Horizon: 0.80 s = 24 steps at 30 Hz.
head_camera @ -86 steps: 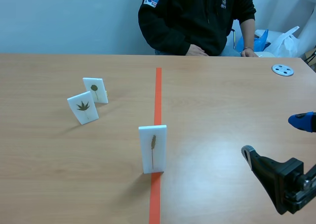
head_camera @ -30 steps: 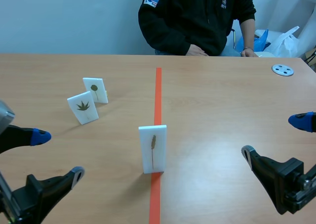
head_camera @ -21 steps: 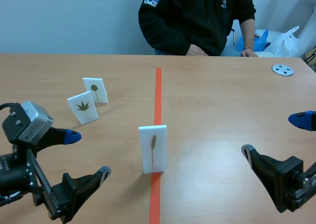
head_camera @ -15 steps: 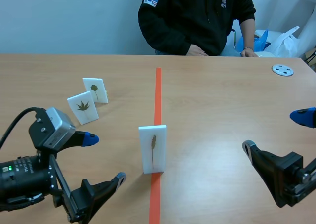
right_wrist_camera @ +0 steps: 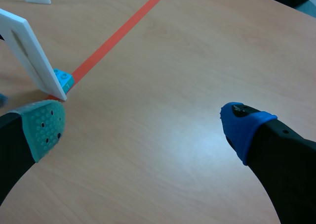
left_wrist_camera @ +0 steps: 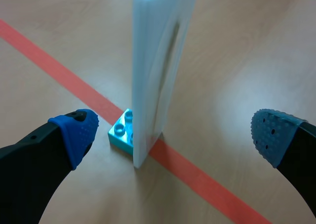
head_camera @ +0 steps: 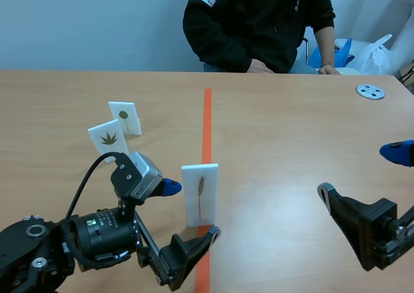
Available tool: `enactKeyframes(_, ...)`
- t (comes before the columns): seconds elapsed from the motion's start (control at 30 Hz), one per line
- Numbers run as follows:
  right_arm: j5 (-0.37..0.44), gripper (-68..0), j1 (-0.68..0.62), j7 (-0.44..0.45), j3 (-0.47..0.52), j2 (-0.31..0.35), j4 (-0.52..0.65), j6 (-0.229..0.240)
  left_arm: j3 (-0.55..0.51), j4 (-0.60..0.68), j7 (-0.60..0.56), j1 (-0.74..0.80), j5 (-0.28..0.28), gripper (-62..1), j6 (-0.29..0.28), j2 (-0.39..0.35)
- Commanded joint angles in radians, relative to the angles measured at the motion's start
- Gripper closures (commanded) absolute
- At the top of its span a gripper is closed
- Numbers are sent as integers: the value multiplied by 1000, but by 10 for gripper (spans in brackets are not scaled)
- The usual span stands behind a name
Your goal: Sort the leaf by its shape. The table is split by an orange tape line. A compound leaf with several leaflets goes to the left side, a simple leaf with one blade goes to the right side. Return to the home posture when a red brick is placed on the table.
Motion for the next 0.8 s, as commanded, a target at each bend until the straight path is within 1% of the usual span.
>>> enactKeyframes(0.0, 4, -659, 12, 15, 4, 2, 19, 0, 2, 1, -34, -22, -6, -623, 1, 15)
enactKeyframes(0.1, 4, -659, 12, 14, 4, 2, 19, 0, 14, -43, -60, -50, 21, -623, 3, 40)
enactKeyframes(0.2, 4, -659, 12, 15, 4, 2, 19, 0, 27, -78, -85, -72, 28, -623, 4, 57)
enactKeyframes(0.3, 4, -659, 12, 14, 4, 2, 19, 0, 40, -86, -102, -81, 40, -623, 5, 65)
enactKeyframes(0.33, 4, -659, 12, 14, 4, 2, 19, 0, 42, -86, -101, -83, 43, -607, 6, 68)
enactKeyframes(0.47, 4, -659, 12, 14, 4, 2, 19, 0, 42, -86, -119, -83, 43, -428, 10, 76)
enactKeyframes(0.5, 4, -659, 12, 14, 4, 2, 19, 0, 42, -86, -120, -83, 43, -382, 16, 77)
enactKeyframes(0.57, 4, -659, 12, 14, 4, 2, 19, 0, 42, -86, -121, -83, 43, -309, 39, 79)
enactKeyframes(0.63, 4, -659, 12, 14, 4, 2, 19, 0, 42, -86, -121, -83, 43, -263, 59, 79)
enactKeyframes(0.77, 4, -659, 12, 15, 4, 2, 19, 0, 42, -86, -121, -82, 43, -196, 59, 79)
